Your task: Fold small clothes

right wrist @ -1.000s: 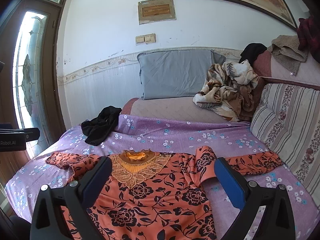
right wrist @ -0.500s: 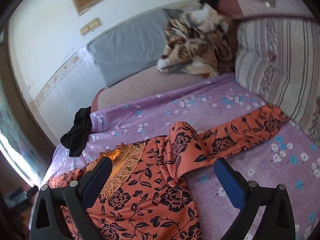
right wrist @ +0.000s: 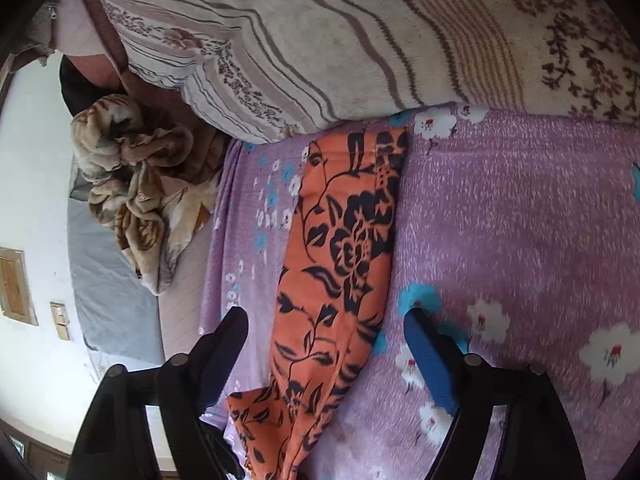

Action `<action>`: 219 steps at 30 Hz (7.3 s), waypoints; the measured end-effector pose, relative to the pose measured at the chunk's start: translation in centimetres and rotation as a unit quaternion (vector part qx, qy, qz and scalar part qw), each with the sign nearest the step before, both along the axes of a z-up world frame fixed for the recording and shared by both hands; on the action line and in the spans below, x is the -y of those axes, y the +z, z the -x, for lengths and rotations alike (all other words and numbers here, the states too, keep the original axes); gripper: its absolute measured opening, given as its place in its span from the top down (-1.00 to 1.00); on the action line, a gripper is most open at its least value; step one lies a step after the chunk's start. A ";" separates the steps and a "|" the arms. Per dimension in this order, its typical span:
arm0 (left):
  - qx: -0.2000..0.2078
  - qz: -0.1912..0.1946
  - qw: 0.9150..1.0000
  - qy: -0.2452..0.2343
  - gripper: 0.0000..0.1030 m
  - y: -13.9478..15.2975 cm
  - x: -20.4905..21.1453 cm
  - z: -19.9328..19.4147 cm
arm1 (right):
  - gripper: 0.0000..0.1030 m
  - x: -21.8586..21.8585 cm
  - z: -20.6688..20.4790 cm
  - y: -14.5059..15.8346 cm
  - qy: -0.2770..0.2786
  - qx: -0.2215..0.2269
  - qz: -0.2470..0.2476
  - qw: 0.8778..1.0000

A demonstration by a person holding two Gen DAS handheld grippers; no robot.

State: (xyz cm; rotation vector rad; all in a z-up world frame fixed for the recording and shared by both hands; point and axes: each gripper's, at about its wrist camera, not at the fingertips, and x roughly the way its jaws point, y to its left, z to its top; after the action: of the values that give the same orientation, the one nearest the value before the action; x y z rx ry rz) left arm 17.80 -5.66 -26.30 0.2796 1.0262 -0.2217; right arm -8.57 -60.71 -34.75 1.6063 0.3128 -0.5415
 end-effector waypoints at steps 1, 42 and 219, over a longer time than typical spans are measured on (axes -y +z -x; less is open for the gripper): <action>-0.015 0.028 0.999 0.016 -1.00 -0.2 -0.7 -0.3 | -0.50 0.6 -0.5 0.0 0.000 -0.006 0.016 1.000; 0.097 0.082 0.979 0.159 -1.00 7.2 -10.1 -2.6 | -0.67 -36.3 -25.5 12.4 0.431 0.215 0.074 0.873; 0.099 0.024 0.991 0.083 -0.60 7.1 -5.7 -10.1 | 0.08 -23.7 -23.0 10.2 0.339 -0.088 0.306 0.885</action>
State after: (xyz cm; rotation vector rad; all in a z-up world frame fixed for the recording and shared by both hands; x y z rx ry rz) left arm 27.91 0.06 -19.23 0.1675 0.8415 -0.0656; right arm 14.46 -37.03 -24.52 0.7539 0.7261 -0.2002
